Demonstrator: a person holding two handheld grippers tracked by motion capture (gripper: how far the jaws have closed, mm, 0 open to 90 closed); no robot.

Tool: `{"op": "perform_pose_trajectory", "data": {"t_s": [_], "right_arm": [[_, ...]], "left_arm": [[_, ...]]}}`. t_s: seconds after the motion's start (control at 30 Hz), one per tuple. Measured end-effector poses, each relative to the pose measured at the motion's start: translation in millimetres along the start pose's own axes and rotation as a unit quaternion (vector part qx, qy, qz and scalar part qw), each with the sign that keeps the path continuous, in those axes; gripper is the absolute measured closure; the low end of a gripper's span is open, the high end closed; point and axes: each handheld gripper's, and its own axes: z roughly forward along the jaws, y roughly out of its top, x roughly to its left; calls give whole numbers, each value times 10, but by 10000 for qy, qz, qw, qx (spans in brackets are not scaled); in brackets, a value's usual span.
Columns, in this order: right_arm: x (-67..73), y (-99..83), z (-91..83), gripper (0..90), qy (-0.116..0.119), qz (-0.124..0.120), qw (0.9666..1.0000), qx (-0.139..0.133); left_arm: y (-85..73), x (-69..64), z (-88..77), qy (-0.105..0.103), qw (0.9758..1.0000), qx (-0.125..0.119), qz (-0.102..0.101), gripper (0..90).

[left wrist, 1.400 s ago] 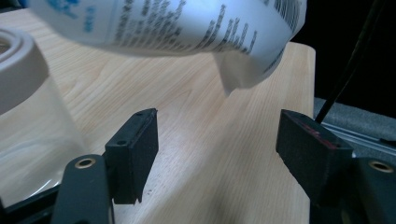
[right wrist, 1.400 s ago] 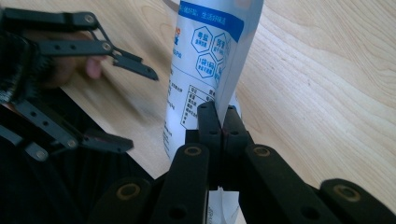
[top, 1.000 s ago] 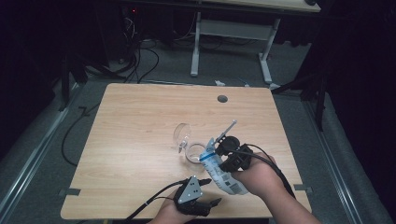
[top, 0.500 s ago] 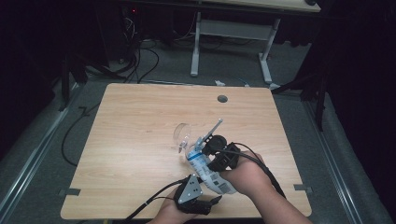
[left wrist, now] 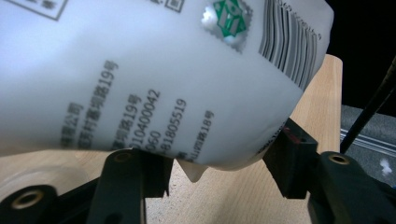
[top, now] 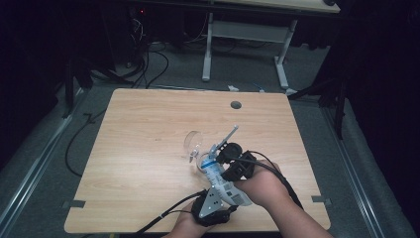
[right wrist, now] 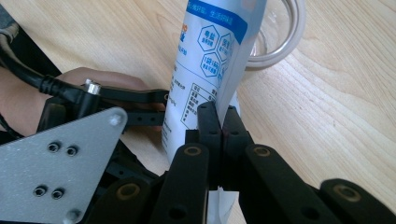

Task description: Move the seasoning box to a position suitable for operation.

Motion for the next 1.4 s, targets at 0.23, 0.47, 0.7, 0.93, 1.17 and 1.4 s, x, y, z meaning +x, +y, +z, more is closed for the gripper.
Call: {"op": "perform_pose_trajectory", "data": {"t_s": [0.23, 0.47, 0.7, 0.93, 1.17, 1.4], "right_arm": [[-30, -46, -54, 900, -9, 32, 9999, -110], [-68, -71, -98, 893, -2, 105, 9996, -267], [-116, -105, -92, 848, 14, 163, 9992, -362], [-159, -108, -79, 791, 23, 219, 9991, -367], [-168, -120, -49, 848, -34, 104, 9993, -347], [-127, -51, -76, 900, -165, -20, 9994, -299]], "left_arm": [[70, 6, -25, -68, 9999, -9, -98, 535], [142, 22, -22, -202, 9995, -31, -231, 554], [194, 58, -6, -214, 9995, -41, -237, 561], [200, 123, 3, -161, 9995, -4, -274, 561], [188, 126, 21, -242, 9993, 33, -300, 561], [207, 146, 17, -317, 9985, -98, -433, 556]]}}
